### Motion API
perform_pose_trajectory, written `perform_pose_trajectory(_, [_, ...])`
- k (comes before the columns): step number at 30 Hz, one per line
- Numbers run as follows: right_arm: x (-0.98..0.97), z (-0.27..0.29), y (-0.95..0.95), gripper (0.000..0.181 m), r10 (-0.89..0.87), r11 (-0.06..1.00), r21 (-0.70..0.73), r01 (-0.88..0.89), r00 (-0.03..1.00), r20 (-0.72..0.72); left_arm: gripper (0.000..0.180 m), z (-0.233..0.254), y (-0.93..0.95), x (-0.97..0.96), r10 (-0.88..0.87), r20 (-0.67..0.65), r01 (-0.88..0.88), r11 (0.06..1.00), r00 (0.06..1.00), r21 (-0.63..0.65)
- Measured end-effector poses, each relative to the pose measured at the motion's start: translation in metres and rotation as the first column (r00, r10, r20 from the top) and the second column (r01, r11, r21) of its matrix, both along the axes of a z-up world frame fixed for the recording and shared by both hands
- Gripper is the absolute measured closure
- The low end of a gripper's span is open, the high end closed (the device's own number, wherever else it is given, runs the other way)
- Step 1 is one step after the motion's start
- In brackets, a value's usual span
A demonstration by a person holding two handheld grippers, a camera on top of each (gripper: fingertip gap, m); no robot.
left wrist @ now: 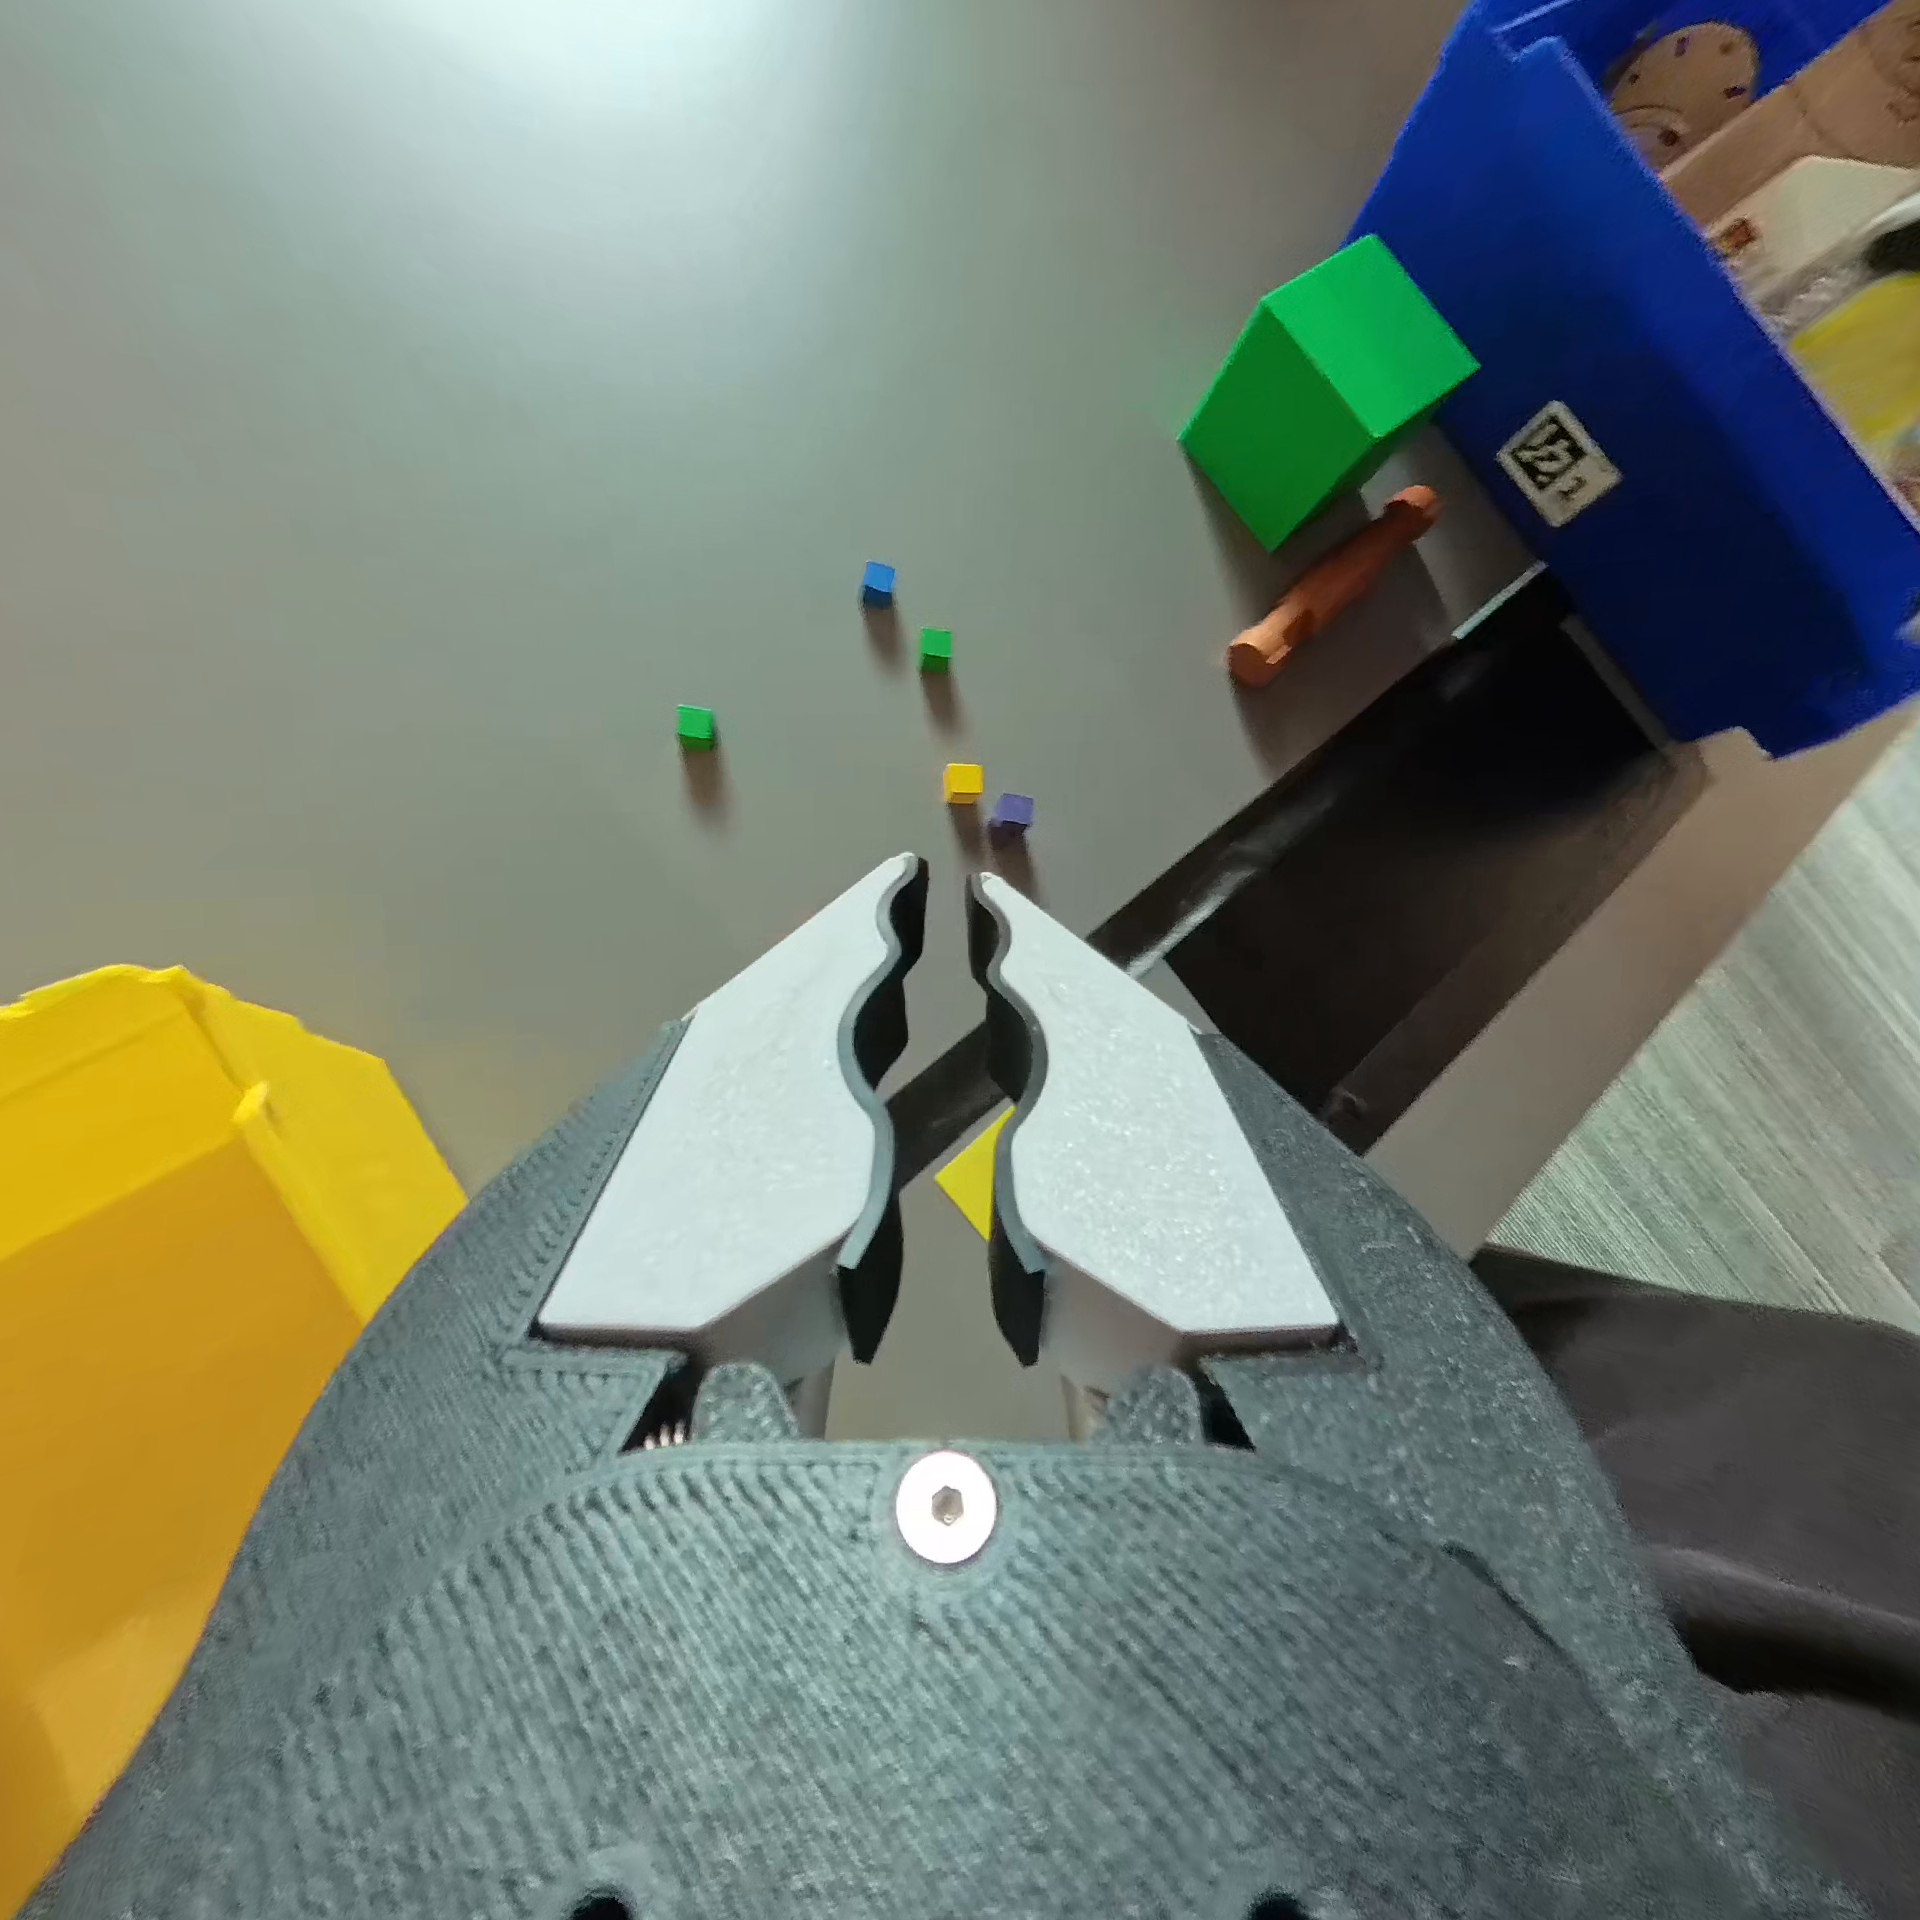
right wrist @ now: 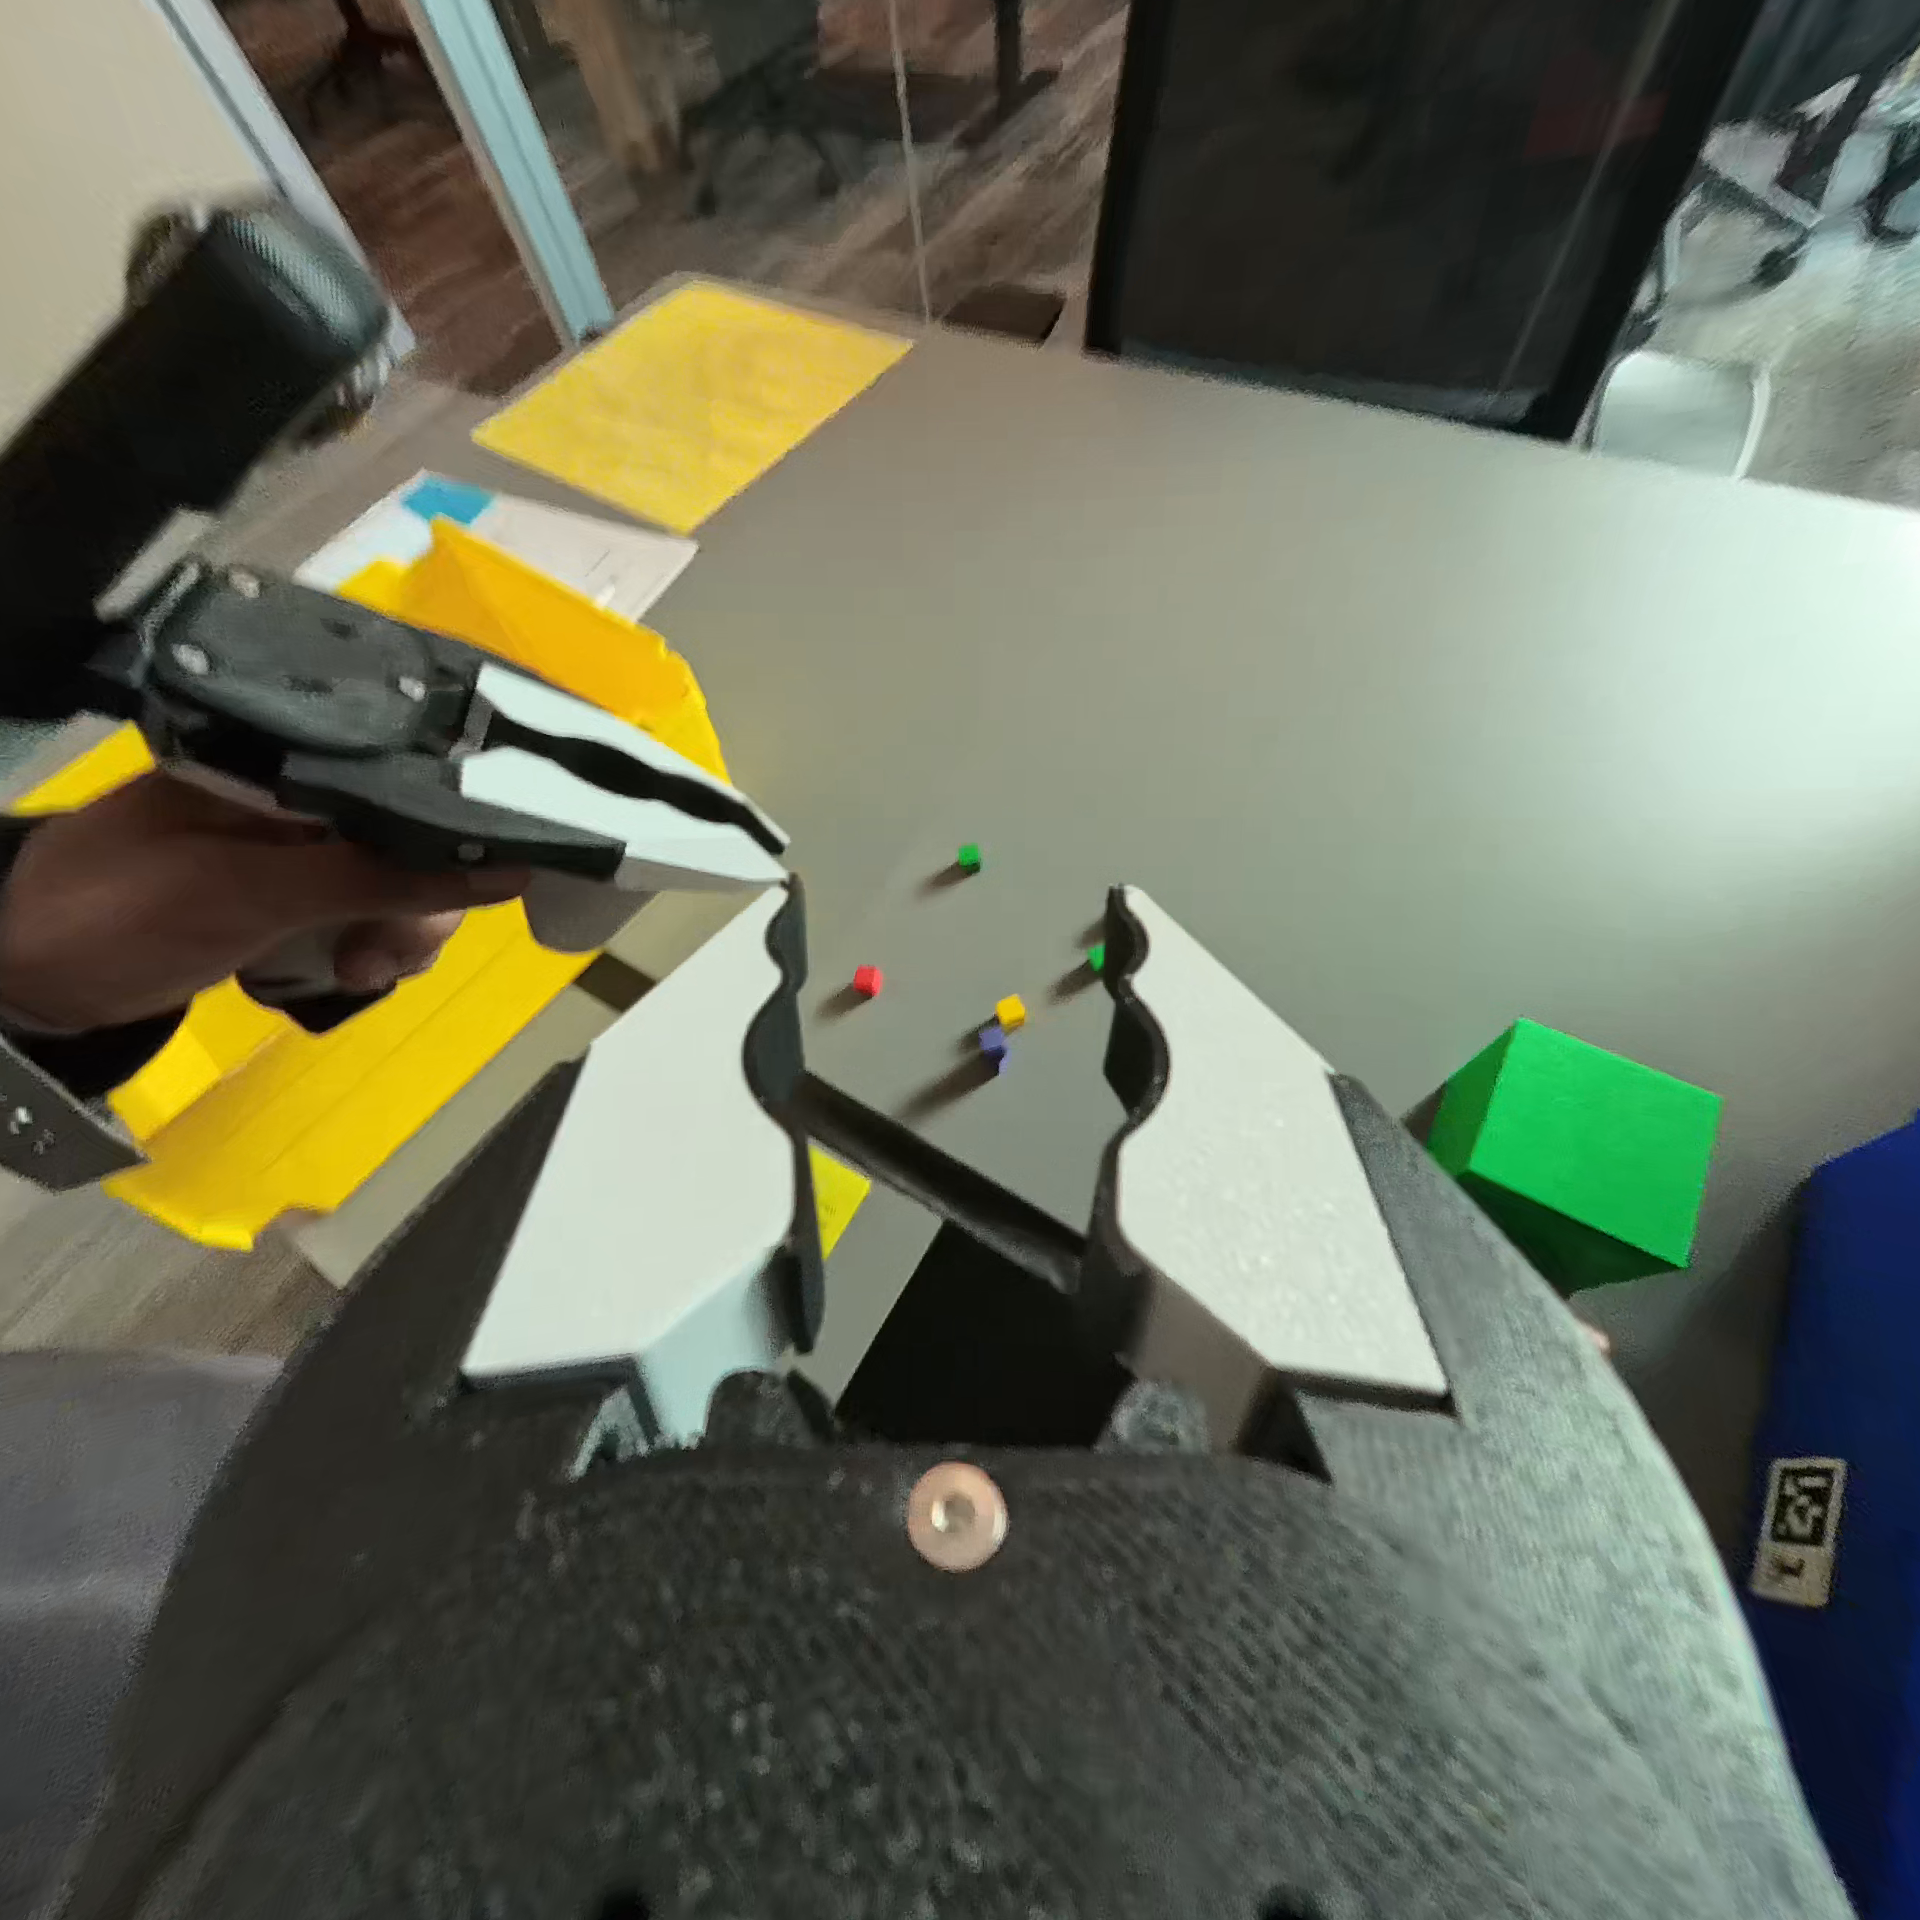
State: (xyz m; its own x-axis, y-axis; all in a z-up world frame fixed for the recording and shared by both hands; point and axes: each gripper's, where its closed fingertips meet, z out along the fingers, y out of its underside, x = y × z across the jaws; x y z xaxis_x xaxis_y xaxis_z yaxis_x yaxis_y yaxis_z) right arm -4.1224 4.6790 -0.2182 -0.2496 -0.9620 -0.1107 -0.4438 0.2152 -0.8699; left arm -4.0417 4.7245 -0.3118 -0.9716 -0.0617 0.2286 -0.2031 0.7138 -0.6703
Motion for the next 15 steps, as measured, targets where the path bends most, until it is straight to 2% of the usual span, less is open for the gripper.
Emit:
perform_pose_trajectory(2, [-0.001,0.015,-0.012,0.128,-0.039,0.999,0.031,0.036,0.996,0.081,0.172,0.001,-0.002,0.015,0.064,0.034,-0.064,0.998,0.997,-0.006])
perform_pose_trajectory(4, [-0.003,0.028,-0.010,0.143,0.006,0.997,0.079,-0.018,0.988,0.157,0.180,0.002,-0.004,0.030,0.135,0.079,-0.134,0.991,0.988,-0.018])
perform_pose_trajectory(6, [-0.005,0.032,-0.006,0.152,0.065,0.996,0.053,-0.077,0.979,0.195,0.180,-0.002,-0.005,0.032,0.131,0.103,-0.132,0.991,0.986,0.001])
perform_pose_trajectory(8, [-0.006,0.015,-0.005,0.155,0.096,0.994,0.030,-0.101,0.985,0.143,0.180,-0.009,-0.005,0.028,0.114,0.108,-0.118,0.993,0.988,0.027])
perform_pose_trajectory(13, [0.007,-0.064,-0.011,0.160,0.171,0.985,0.004,-0.172,0.981,-0.086,0.180,-0.049,-0.001,0.011,0.090,0.100,-0.103,0.985,0.991,0.140])
perform_pose_trajectory(15, [0.019,-0.091,-0.016,0.161,0.204,0.979,0.017,-0.203,0.968,-0.147,0.171,-0.066,0.000,0.005,0.091,0.084,-0.105,0.977,0.992,0.184])
